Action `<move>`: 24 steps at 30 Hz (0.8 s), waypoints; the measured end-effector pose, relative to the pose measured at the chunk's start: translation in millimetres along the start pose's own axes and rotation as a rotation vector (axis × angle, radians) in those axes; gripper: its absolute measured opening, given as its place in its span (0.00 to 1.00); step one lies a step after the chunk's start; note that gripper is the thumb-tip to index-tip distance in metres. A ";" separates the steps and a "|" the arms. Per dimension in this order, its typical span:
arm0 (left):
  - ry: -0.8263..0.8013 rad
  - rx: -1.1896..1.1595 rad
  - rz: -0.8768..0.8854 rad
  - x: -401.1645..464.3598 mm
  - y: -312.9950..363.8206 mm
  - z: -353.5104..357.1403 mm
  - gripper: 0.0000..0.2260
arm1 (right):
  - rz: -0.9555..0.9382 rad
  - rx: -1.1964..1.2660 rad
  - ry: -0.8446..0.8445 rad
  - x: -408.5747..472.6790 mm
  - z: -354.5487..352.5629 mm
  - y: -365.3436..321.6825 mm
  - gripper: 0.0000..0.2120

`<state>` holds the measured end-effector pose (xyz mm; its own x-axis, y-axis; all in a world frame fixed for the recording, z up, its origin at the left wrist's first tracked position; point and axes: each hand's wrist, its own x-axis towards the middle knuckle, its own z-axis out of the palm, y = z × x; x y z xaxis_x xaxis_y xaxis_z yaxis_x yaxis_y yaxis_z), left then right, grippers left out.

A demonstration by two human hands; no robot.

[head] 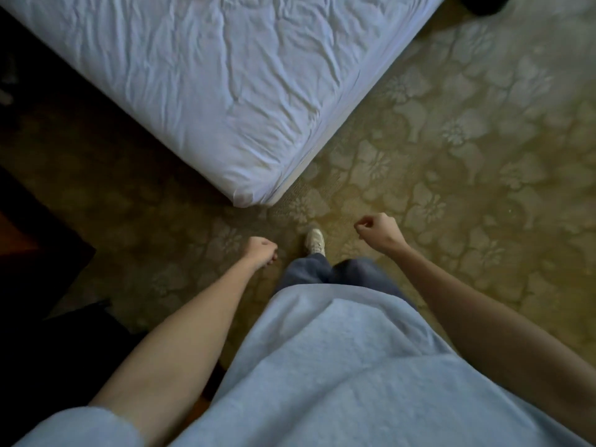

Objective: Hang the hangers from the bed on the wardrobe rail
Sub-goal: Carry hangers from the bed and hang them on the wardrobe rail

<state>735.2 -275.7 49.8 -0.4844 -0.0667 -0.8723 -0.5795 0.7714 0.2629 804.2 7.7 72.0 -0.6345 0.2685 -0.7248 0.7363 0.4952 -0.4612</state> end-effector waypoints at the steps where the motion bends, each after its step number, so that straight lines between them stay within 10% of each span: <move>1: -0.017 -0.007 0.033 7.9 32.8 0.8 0.10 | 0.029 0.004 0.013 8.5 -15.9 5.8 0.10; 14: -0.164 0.010 0.298 82.3 438.3 40.7 0.09 | 0.524 0.051 0.063 117.0 -243.0 120.0 0.10; 24: 0.015 -0.040 0.046 135.3 512.1 -18.2 0.14 | 0.217 0.000 -0.034 308.8 -402.2 -40.7 0.12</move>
<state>360.9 98.7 74.0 -0.5210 -0.0414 -0.8526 -0.5818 0.7481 0.3192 483.8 402.8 72.8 -0.4532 0.3406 -0.8238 0.8545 0.4293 -0.2926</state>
